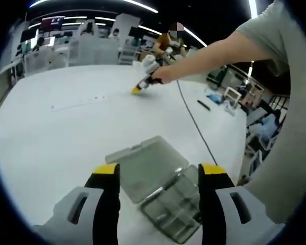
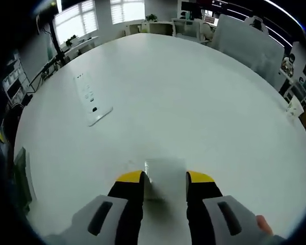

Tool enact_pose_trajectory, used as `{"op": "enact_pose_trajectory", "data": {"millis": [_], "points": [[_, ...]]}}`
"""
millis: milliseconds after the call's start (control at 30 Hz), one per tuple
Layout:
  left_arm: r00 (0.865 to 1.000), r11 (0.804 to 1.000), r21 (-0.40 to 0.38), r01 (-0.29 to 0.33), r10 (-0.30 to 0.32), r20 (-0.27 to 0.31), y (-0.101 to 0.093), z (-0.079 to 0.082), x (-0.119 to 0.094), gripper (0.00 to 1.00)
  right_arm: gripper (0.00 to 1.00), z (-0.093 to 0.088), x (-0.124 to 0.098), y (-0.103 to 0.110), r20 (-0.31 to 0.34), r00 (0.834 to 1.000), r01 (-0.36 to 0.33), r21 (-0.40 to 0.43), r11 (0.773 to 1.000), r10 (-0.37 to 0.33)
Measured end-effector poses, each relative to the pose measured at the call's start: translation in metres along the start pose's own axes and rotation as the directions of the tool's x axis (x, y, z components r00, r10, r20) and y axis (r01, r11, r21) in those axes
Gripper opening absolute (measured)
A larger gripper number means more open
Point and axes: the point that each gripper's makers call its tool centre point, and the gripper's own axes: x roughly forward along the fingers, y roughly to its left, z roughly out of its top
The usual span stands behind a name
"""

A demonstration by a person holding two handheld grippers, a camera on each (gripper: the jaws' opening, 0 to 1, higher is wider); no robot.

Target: Insert the divider into the dual guide fixture by aligning both edges with the guide slots and pushing it downward to the bottom, including one-sided entry, uneven engagement, binding, and posture correction.

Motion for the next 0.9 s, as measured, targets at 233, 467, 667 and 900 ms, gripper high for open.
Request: {"op": "enact_pose_trajectory", "data": {"millis": [233, 467, 667, 900], "points": [[1.000, 1.000, 0.010, 0.009, -0.009, 0.004, -0.005, 0.002, 0.000, 0.60, 0.28, -0.014, -0.004, 0.015, -0.004, 1.000, -0.020, -0.052, 0.998, 0.020], [1.000, 1.000, 0.017, 0.019, -0.019, 0.002, -0.011, 0.000, 0.000, 0.60, 0.28, -0.023, -0.009, 0.043, -0.007, 0.999, -0.042, -0.113, 0.993, 0.041], [1.000, 0.999, 0.023, 0.026, -0.026, 0.004, -0.016, -0.001, 0.001, 0.59, 0.27, -0.029, -0.018, 0.062, -0.020, 0.998, -0.056, -0.170, 0.984, 0.053], [0.999, 0.999, 0.031, 0.036, -0.037, 0.004, -0.024, -0.002, 0.002, 0.59, 0.27, -0.039, -0.027, 0.076, -0.030, 0.997, -0.071, -0.211, 0.975, 0.066]]}}
